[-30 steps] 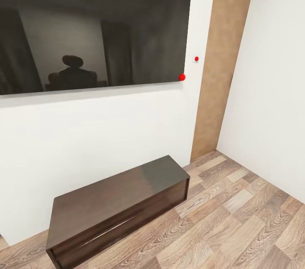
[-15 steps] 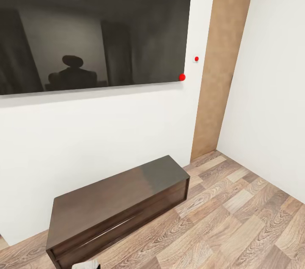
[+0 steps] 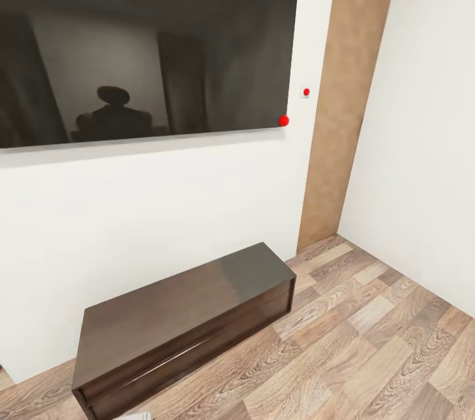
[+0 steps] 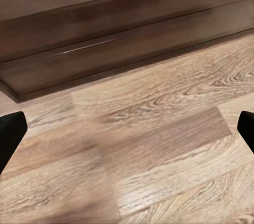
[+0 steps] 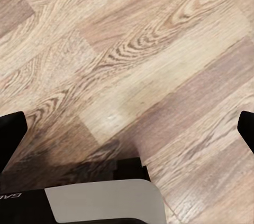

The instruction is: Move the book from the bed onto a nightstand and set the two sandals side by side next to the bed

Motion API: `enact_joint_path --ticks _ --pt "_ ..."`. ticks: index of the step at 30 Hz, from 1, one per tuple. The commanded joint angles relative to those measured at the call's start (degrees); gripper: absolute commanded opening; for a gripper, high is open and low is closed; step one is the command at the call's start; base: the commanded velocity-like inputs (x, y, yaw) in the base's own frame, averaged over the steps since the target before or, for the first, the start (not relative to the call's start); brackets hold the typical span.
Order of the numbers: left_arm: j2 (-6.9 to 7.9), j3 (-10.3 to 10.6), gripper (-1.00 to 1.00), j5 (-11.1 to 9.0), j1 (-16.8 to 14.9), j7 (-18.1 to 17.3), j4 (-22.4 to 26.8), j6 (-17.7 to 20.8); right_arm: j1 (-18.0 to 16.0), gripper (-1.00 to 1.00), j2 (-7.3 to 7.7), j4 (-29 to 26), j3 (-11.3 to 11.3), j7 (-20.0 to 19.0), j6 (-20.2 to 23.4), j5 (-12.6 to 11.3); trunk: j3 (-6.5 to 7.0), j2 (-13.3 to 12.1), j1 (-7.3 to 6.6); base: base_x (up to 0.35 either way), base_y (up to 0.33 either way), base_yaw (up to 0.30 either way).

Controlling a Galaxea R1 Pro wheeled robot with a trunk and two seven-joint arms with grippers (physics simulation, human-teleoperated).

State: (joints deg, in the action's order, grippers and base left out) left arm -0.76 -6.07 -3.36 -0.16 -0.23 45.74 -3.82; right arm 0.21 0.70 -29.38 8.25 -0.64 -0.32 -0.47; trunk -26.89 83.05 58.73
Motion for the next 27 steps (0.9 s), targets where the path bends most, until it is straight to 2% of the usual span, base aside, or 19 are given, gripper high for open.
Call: enact_joint_path --ticks 1,9,12,17,27 --pt "-0.03 -0.08 1.0 -0.37 -0.02 -0.03 -0.03 -0.13 0.03 1.0 -0.01 -0.08 0.1 -0.07 -0.03 -0.05 -0.04 0.03 0.0 0.0 0.0 0.123" --pt "-0.13 0.05 1.0 -0.33 -0.02 -0.07 -1.74 -0.33 0.02 1.0 -0.01 -0.07 0.43 0.36 -0.03 -0.14 -0.04 0.03 0.0 0.0 0.0 0.255" --pt "-0.21 0.16 1.0 -0.26 -0.02 -0.11 -4.01 -2.12 0.04 1.0 -0.03 -0.07 0.51 0.44 -0.03 -0.14 -0.04 0.03 0.0 0.0 0.0 0.291" --pt "-0.32 0.18 1.0 -0.25 -0.02 -0.11 -5.02 -4.08 0.05 1.0 -0.05 -0.07 0.53 0.46 -0.03 -0.14 -0.04 0.03 0.0 0.0 0.0 0.292" --pt "-0.35 0.19 1.0 -0.24 -0.02 -0.12 -6.08 -4.71 0.04 1.0 -0.05 0.02 0.54 0.46 -0.03 -0.14 -0.04 0.03 0.0 0.0 0.0 0.292"
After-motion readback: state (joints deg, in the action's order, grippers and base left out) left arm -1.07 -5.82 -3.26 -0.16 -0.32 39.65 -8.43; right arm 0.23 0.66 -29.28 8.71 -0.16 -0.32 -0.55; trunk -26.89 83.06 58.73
